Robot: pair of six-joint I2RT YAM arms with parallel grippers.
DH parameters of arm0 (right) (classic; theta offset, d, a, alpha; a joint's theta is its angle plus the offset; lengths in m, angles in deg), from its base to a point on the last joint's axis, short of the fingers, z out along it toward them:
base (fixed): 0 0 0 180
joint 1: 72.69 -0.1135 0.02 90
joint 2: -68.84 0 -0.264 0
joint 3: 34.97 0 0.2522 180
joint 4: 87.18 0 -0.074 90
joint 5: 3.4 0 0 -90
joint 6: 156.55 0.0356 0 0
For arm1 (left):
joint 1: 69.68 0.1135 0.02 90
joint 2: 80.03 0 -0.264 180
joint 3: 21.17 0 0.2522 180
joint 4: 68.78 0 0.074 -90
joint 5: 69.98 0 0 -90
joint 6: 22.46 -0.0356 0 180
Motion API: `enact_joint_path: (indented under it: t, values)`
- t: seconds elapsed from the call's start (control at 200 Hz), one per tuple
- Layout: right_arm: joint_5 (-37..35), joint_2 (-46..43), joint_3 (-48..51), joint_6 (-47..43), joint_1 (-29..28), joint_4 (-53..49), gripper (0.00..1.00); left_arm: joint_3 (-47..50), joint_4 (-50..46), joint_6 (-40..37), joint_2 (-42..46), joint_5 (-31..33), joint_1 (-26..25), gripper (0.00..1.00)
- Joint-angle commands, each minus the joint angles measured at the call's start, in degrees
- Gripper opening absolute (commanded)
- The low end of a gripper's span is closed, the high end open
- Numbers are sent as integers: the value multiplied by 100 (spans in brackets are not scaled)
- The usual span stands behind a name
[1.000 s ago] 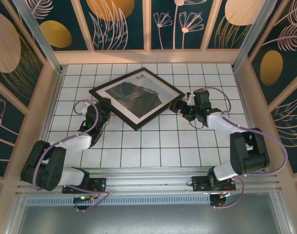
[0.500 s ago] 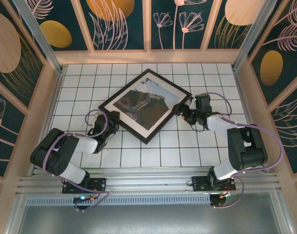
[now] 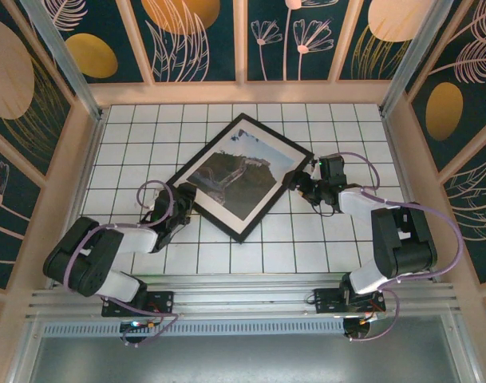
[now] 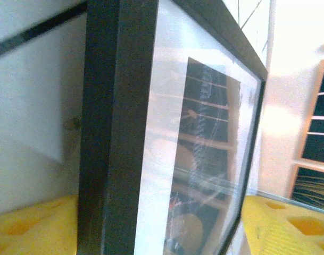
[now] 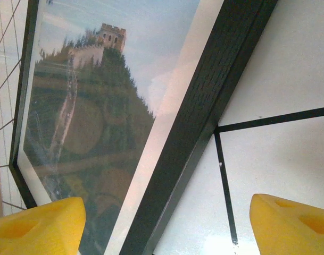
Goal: Put the photo into the frame
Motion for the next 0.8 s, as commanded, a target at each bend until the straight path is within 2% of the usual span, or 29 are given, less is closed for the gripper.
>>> enact_joint_path:
  t: [0.0, 0.08, 0.21, 0.31, 0.425, 0.55, 0.681, 0.791]
  values:
    - [-175, -4, -55, -217, 34, -120, 81, -44, -751, -787, 429, 438, -3, 84]
    - [-265, -14, -89, -286, 30, -213, 81, -151, -1271, -1427, 753, 727, 5, 86]
    - [-450, -47, -78, -317, -95, -204, 81, -720, -2160, -3170, 1141, 1259, 52, 94]
    - [-608, 10, -98, -313, -292, -108, 81, -1199, -2321, -4374, 1090, 1266, 211, 98]
    - [-702, 103, -92, -207, -411, 123, 82, -1867, -2277, -5256, 460, 651, 621, 99]
    - [-737, 226, -120, -94, -484, 379, 84, -2669, -2250, -5906, -558, 292, 884, 99]
    - [-798, 396, -198, -12, -572, 521, 86, -3572, -2495, -6268, -1671, -162, 1061, 99]
    - [-780, 523, -175, 117, -630, 755, 86, -4071, -2658, -6476, -2169, -292, 1166, 98]
